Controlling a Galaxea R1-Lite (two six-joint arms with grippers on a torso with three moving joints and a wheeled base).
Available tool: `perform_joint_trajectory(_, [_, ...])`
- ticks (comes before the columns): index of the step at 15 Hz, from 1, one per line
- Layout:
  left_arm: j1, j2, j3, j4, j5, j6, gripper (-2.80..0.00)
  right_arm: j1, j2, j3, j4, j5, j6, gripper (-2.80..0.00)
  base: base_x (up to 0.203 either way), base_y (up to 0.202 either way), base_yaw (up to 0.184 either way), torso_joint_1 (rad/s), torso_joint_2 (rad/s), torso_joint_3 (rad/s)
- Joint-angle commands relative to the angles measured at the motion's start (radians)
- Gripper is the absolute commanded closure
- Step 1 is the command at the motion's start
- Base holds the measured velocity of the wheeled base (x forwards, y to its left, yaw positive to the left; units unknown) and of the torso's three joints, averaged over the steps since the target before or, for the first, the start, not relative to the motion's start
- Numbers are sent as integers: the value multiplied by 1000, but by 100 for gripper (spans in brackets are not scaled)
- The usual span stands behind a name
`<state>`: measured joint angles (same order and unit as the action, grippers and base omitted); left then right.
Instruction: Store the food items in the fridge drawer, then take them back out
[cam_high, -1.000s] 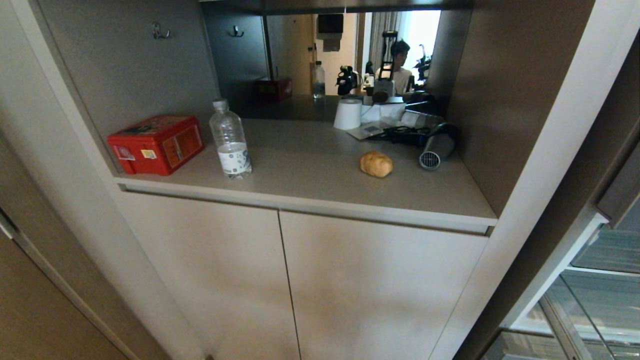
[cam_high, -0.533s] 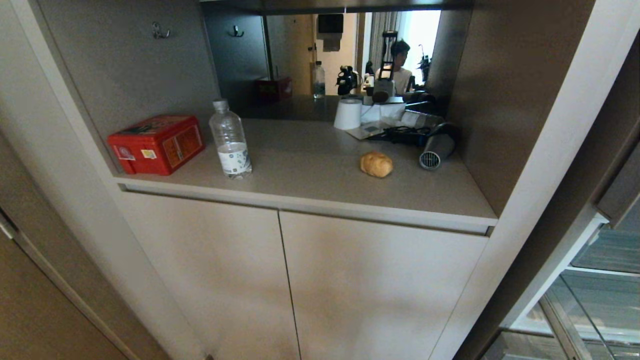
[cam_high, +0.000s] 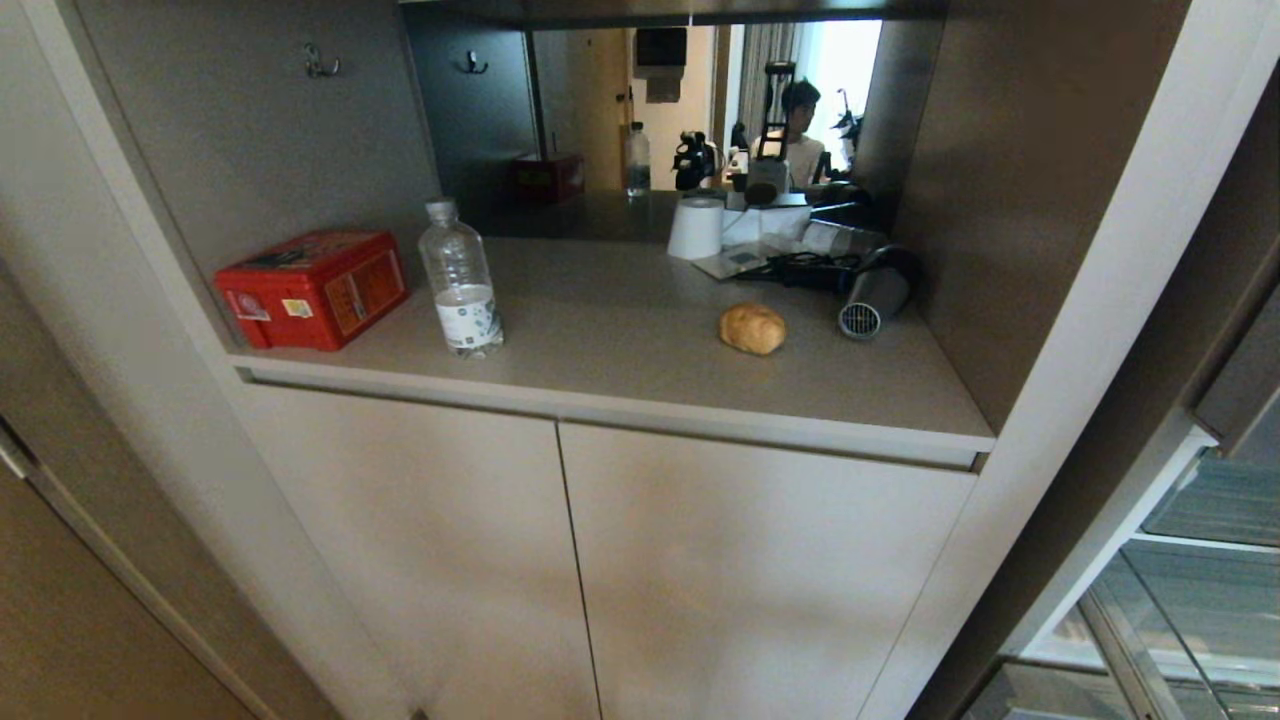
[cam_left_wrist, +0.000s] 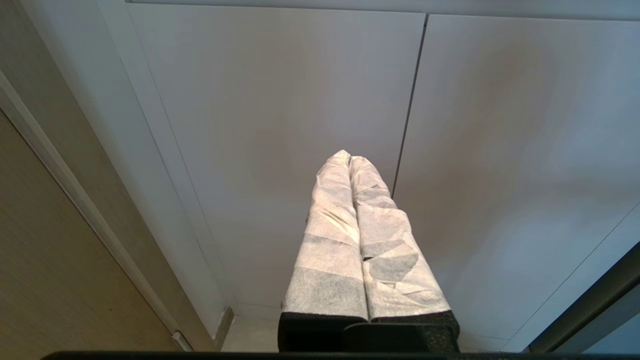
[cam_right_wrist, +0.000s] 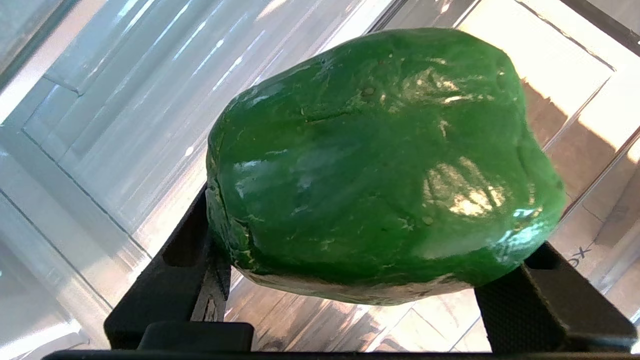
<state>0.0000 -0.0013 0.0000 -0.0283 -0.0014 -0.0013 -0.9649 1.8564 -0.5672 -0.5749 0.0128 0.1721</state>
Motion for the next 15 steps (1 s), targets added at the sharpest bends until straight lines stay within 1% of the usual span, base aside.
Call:
perform_joint_trajectory(1, [0,0,11,-1,0,0,0,0,18,-5,-4,0,1,0,0,0,0,0,0,0])
perform_joint_trajectory(10, [0,0,11,-1,0,0,0,0,93,-49,-5,0,3,0,0,0,0,0,0,0])
perform_joint_trajectory(13, [0,0,11,-1,0,0,0,-2,93,-43,-5,-4,0,0,0,0,0,0,0,0])
perform_joint_trajectory(14, [0,0,11,-1,0,0,0,-2,90,-42,-5,-5,1,-280,0,0,0,0,0,0])
perform_joint_trajectory(15, [0,0,11,-1,0,0,0,-2,86,-40,-5,-5,0,-280,0,0,0,0,0,0])
